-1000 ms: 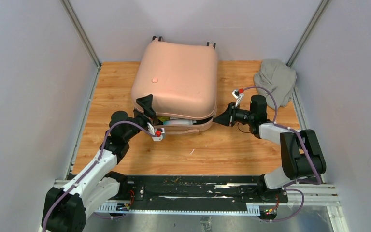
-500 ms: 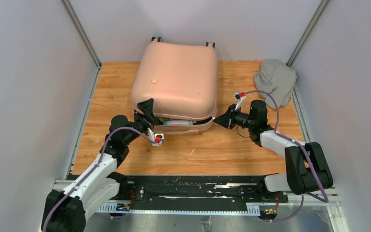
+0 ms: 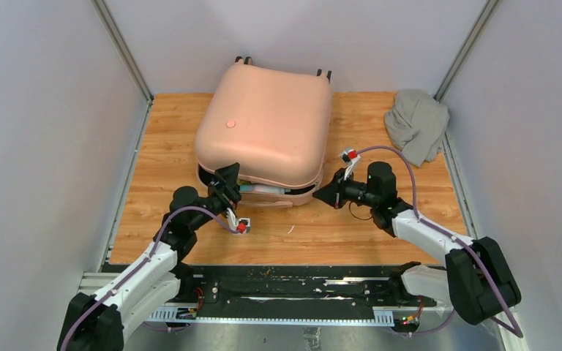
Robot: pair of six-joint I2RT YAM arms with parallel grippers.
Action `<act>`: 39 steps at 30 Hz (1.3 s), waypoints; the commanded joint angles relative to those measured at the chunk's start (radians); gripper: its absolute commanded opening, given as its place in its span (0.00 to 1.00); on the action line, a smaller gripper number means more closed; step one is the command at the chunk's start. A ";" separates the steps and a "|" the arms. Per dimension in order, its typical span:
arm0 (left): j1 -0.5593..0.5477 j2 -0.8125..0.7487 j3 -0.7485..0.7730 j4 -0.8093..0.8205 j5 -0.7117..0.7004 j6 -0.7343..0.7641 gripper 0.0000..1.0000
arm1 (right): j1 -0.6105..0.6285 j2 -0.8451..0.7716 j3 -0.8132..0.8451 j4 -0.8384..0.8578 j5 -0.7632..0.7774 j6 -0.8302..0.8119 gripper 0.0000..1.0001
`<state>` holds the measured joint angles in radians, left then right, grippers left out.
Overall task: Pack the luggage
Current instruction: Zip the luggage at the corner of the board.
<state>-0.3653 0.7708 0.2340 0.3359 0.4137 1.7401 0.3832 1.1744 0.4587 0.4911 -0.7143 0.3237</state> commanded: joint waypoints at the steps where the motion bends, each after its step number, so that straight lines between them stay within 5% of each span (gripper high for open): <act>1: -0.036 -0.022 -0.021 0.025 -0.014 -0.006 1.00 | 0.064 -0.020 -0.009 -0.031 -0.025 0.018 0.02; 6: -0.069 -0.064 -0.051 0.023 -0.047 -0.025 0.93 | 0.065 -0.019 0.002 -0.087 0.041 0.020 0.08; 16: -0.070 -0.072 0.025 0.028 -0.198 -0.180 1.00 | 0.007 -0.170 -0.003 -0.265 0.281 -0.015 0.57; 35: -0.071 0.101 0.277 0.100 -0.255 -0.380 1.00 | 0.002 -0.118 -0.015 -0.185 0.183 -0.021 0.62; 39: -0.071 0.092 0.341 0.023 -0.320 -0.530 1.00 | 0.002 -0.121 -0.012 -0.202 0.186 -0.022 0.62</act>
<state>-0.4347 0.8642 0.5011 0.3874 0.1642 1.3533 0.3969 1.0561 0.4492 0.2771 -0.5083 0.3199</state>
